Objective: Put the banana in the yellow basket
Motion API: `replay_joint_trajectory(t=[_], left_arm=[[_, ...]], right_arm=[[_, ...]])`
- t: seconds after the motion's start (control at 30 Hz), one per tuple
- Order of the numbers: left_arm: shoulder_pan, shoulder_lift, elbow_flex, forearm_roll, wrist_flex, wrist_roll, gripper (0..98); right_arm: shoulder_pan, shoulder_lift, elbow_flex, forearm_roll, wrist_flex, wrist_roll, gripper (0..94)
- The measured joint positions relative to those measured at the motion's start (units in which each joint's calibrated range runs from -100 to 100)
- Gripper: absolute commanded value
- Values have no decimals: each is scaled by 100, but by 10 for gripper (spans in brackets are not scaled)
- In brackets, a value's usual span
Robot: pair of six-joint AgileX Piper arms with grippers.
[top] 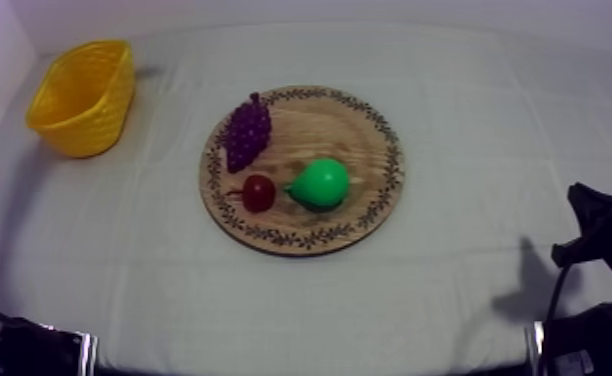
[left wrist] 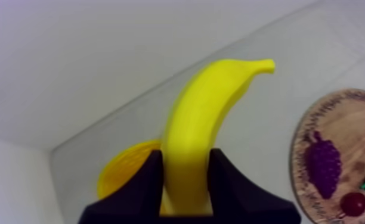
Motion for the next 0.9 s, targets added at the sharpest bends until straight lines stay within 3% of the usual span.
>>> replay_joint_trajectory(t=[0.4, 0.9], left_arm=[[-1120, 477, 42, -14, -75, -104, 271], [-1328, 1664, 567, -9, -692, -64, 266]], right_arm=[[0, 0, 0, 0, 24, 0, 6], [0, 0, 0, 0, 24, 0, 6]])
